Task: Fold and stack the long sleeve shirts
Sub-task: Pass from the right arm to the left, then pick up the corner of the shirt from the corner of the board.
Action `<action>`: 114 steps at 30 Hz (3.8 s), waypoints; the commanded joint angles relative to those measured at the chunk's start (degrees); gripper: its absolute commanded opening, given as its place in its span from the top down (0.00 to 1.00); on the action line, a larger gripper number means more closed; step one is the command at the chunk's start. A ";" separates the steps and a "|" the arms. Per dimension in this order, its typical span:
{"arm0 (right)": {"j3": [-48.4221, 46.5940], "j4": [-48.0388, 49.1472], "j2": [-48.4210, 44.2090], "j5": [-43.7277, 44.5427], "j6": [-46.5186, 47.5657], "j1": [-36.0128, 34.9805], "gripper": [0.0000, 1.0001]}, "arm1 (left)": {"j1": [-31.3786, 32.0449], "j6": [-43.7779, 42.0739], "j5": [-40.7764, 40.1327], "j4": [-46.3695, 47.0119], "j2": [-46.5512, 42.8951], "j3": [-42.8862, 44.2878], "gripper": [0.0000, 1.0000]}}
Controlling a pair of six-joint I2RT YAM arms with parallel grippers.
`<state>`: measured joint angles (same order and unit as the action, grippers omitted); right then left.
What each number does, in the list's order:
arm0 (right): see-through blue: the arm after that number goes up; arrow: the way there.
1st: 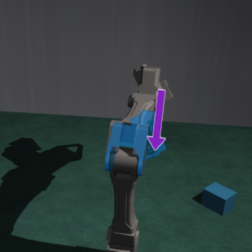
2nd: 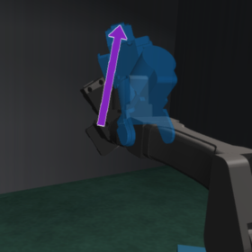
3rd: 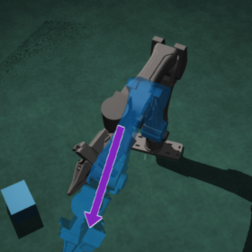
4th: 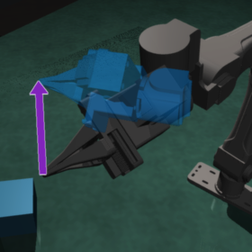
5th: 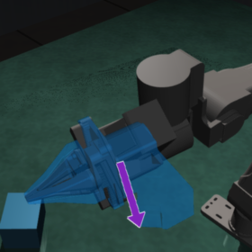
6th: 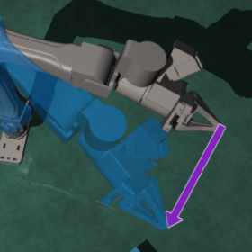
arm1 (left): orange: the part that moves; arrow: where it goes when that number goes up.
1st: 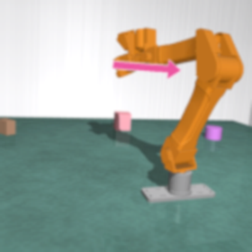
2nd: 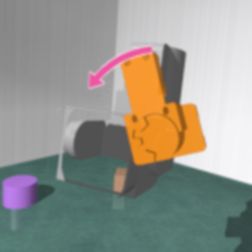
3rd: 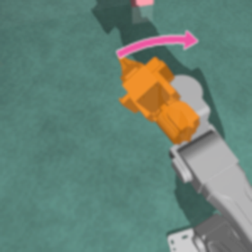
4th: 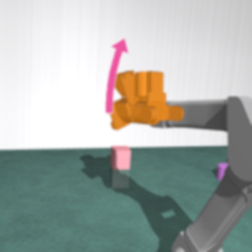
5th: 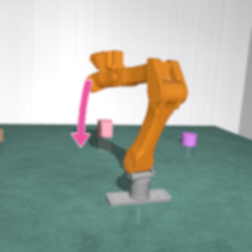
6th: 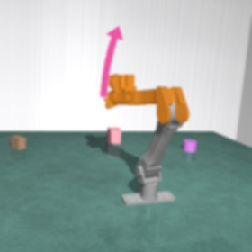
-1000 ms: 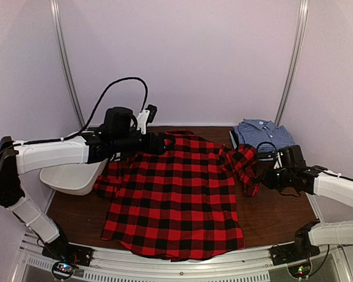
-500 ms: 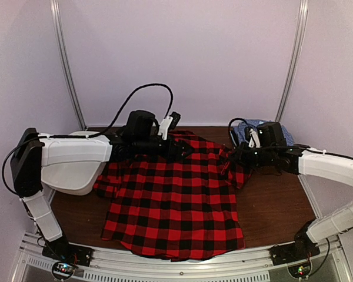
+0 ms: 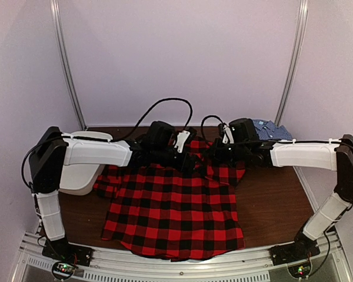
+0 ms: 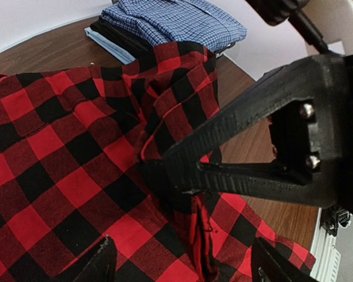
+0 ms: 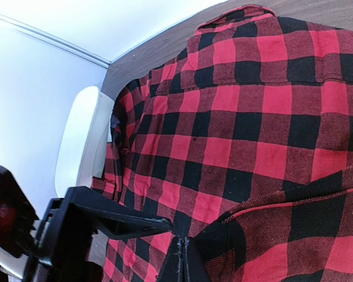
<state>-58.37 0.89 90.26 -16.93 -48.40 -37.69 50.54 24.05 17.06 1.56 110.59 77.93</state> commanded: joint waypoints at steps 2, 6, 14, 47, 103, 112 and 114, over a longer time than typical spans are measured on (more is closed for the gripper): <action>-2.63 3.22 1.23 0.09 -1.31 -1.20 1.00 | 0.43 -0.36 -2.03 0.37 2.50 3.23 0.23; -2.47 3.29 1.15 0.15 -1.54 -1.58 1.00 | 0.43 0.32 -1.86 0.37 4.11 5.07 0.31; -1.88 3.24 0.39 1.24 -1.38 -1.77 1.00 | 0.39 0.77 0.58 -0.47 7.79 9.24 0.64; 4.80 -7.16 -25.25 36.72 16.95 2.94 0.58 | -2.71 2.65 -12.39 -7.54 -3.91 10.14 1.00; 28.96 -29.04 -29.79 13.49 -4.81 -9.16 0.41 | -12.93 7.52 -17.26 -21.06 -12.62 9.48 1.00; 33.76 -33.71 -35.34 8.32 -12.88 -16.97 0.50 | -13.01 7.23 -17.06 -21.07 -12.76 9.43 1.00; 34.28 -33.73 -35.92 7.57 -14.49 -18.86 0.51 | -13.06 7.19 -17.06 -20.94 -12.76 9.51 1.00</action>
<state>-25.52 -30.63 55.53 -6.57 -58.06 -53.54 37.76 31.55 -0.16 -21.12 99.94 87.53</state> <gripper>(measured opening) 0.498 0.066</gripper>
